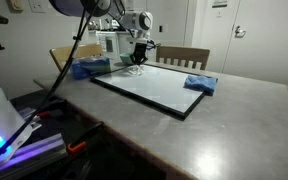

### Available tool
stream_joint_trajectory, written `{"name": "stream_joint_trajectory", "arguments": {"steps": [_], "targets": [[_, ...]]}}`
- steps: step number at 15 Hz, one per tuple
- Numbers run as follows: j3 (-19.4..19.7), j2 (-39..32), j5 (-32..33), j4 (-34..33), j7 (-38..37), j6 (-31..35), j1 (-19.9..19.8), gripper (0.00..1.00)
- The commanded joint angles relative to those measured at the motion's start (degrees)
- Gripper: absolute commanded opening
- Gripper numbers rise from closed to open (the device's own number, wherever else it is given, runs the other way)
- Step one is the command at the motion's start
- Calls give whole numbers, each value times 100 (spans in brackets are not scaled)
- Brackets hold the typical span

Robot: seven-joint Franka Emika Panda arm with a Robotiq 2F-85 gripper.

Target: Pick up the wipe and rub the white board

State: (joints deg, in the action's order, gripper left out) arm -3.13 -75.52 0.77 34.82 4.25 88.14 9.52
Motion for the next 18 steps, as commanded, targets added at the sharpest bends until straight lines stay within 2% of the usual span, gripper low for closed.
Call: {"name": "stream_joint_trajectory", "arguments": {"steps": [1, 13, 15, 18], "targets": [[195, -602, 260, -92, 32, 448, 85, 0], [1419, -449, 386, 235, -2104, 99, -500, 0], [1336, -541, 198, 200, -2032, 84, -649, 0], [920, -537, -174, 74, -1659, 7, -670, 0]]}}
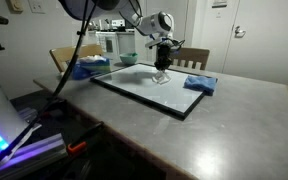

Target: Pick up the wipe and rub the white board

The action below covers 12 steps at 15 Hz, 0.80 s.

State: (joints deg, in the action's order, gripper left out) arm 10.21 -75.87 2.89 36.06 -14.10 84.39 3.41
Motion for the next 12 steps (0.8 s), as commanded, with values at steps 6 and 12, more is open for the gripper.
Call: {"name": "stream_joint_trajectory", "arguments": {"steps": [6, 12], "targets": [[-1025, -516, -616, -276, 939, 380, 280, 0], [-1152, -659, -327, -364, 1834, 266, 447, 0]]}}
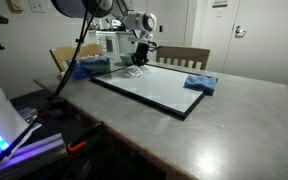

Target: Pick up the wipe and rub the white board

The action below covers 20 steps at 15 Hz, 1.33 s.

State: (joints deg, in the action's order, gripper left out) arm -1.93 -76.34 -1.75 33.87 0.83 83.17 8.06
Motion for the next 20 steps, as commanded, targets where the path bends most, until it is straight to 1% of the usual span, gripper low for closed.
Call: {"name": "stream_joint_trajectory", "arguments": {"steps": [1, 4, 8, 10, 12, 13, 17, 20], "targets": [[157, -585, 208, -135, 287, 353, -69, 0], [412, -500, 320, -135, -110, 344, -249, 0], [839, -550, 446, -157, -657, 585, -507, 0], [992, -623, 433, -179, -1109, 689, -613, 0], [837, -645, 126, -236, -1428, 615, -725, 0], [711, -654, -22, -290, -1419, 598, -769, 0], [450, -651, -379, -535, -1174, 704, -839, 0], [381, -673, -346, -613, -896, 907, -703, 0]]}}
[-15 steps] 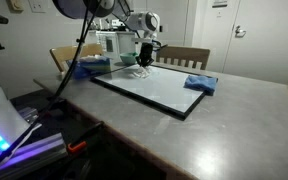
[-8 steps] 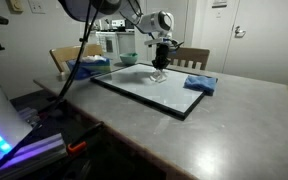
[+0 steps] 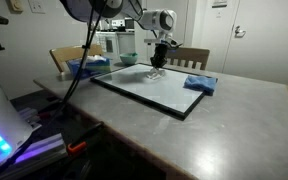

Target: Pick up the wipe and rub the white board

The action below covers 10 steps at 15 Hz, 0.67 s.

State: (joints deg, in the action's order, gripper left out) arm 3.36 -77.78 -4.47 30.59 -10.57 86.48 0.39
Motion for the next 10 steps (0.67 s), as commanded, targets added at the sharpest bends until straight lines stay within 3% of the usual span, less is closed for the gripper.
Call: {"name": "stream_joint_trajectory", "arguments": {"steps": [1, 4, 10], "targets": [[-146, -542, -17, -302, 337, 622, 109, 0], [-63, -572, 84, -298, 431, 651, 128, 0], [280, -499, 154, -239, -26, 645, -285, 0]]}}
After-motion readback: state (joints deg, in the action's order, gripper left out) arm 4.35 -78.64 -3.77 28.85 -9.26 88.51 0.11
